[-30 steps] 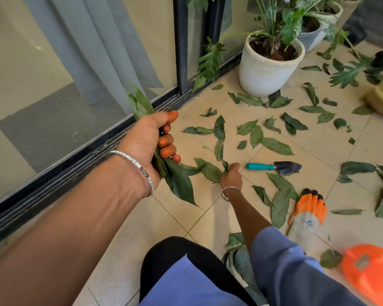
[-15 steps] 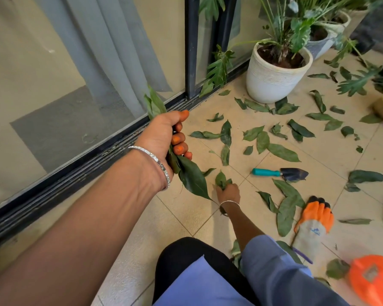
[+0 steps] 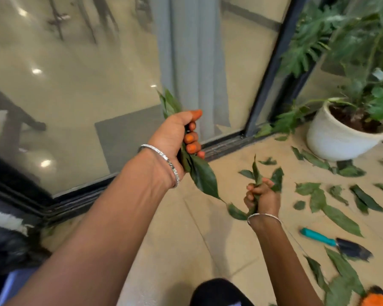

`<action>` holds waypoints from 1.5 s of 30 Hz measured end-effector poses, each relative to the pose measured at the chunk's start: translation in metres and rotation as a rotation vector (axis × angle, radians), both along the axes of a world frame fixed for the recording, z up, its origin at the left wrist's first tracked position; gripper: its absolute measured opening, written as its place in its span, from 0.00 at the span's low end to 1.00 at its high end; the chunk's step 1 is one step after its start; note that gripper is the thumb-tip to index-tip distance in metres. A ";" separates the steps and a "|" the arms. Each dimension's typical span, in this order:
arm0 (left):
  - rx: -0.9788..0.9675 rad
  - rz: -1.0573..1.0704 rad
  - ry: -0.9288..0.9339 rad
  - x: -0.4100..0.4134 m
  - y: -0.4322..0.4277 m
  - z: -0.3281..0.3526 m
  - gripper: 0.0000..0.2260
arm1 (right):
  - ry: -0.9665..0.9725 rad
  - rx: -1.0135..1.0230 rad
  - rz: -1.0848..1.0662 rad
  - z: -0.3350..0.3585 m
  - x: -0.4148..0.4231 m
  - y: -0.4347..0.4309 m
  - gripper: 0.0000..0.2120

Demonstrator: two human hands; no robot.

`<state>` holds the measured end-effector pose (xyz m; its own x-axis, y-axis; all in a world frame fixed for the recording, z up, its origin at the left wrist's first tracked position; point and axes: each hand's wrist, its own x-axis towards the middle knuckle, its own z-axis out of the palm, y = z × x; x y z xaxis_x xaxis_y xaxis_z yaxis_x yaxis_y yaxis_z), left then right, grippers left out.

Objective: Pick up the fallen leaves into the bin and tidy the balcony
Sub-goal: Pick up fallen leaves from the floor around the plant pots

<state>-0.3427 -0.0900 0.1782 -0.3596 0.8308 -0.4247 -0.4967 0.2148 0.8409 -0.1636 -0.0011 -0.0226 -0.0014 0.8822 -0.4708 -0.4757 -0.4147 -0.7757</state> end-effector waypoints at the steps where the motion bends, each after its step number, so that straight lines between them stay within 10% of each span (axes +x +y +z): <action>1: 0.021 0.054 -0.057 -0.012 0.000 -0.014 0.18 | 0.051 0.040 0.055 0.016 -0.024 0.001 0.18; 10: -0.089 0.554 -0.434 -0.123 -0.054 -0.070 0.19 | 0.213 -0.069 0.435 0.116 -0.205 -0.045 0.14; 24: -0.247 1.254 -0.631 -0.123 -0.294 -0.053 0.18 | -0.236 -0.487 0.918 0.176 -0.249 -0.259 0.09; 36: -0.419 1.152 -0.673 -0.171 -0.406 -0.023 0.31 | -0.552 -0.616 1.228 0.164 -0.354 -0.366 0.07; 40: -0.448 1.122 -0.745 -0.190 -0.423 -0.053 0.25 | -0.599 -0.606 1.439 0.141 -0.394 -0.379 0.24; 45: -0.423 1.121 -0.798 -0.207 -0.425 -0.082 0.21 | -0.514 -0.703 1.432 0.135 -0.401 -0.371 0.21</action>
<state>-0.5493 -0.5149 0.0964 -0.2802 0.0379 -0.9592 -0.8672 -0.4384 0.2360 -0.5644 -0.3719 0.1128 -0.2943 -0.0630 -0.9536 0.7948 -0.5703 -0.2076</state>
